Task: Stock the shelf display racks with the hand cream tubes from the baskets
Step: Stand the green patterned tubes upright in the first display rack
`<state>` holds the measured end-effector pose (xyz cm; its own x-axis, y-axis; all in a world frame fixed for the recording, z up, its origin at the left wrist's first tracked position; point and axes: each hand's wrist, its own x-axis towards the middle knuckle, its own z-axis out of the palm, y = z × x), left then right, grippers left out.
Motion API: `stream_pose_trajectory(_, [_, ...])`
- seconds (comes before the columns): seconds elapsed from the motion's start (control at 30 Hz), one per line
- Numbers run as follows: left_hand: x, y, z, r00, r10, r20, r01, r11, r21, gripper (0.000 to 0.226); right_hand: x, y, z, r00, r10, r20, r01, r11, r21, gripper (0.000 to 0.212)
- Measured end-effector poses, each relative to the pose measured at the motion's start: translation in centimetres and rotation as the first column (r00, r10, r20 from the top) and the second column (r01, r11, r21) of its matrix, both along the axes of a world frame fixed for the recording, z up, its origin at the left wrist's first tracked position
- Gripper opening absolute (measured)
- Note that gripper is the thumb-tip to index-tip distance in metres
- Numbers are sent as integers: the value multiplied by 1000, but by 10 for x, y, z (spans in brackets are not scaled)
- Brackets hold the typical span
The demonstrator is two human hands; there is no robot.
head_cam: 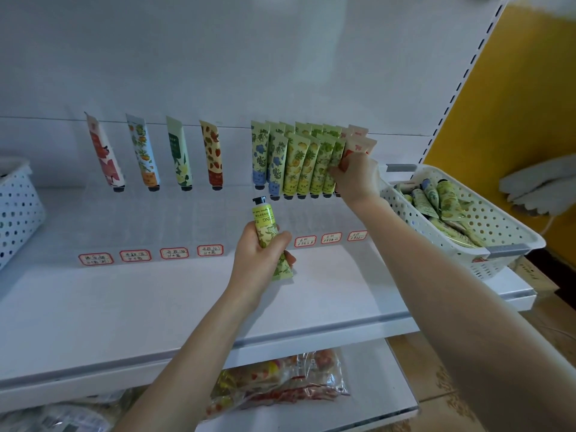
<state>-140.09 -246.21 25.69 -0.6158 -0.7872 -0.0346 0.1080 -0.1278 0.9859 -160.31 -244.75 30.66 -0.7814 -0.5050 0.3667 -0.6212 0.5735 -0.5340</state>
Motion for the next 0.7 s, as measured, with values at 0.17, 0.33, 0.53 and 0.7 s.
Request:
stream_pose_trajectory(0.17, [1,0,1,1000,-3,4,3,1000,-11,11,3,2,2,1000,13,2,-13,1000,-5,25])
stream_pose_trajectory(0.33, [1,0,1,1000,-2,3,2,1000,-8,11,2,3,4,1000,18,5,-18,1000,0,23])
stream_pose_trajectory(0.53, [4,0,4,998,-62,0,62,998,-8,16,7,13,7,999,29,36,-26,998,-58,23])
stream_pose_trajectory(0.7, [13,0,10,991,-128,32,131,986,-104,22,39,38,22,954,231,192,-169,942,-291,31])
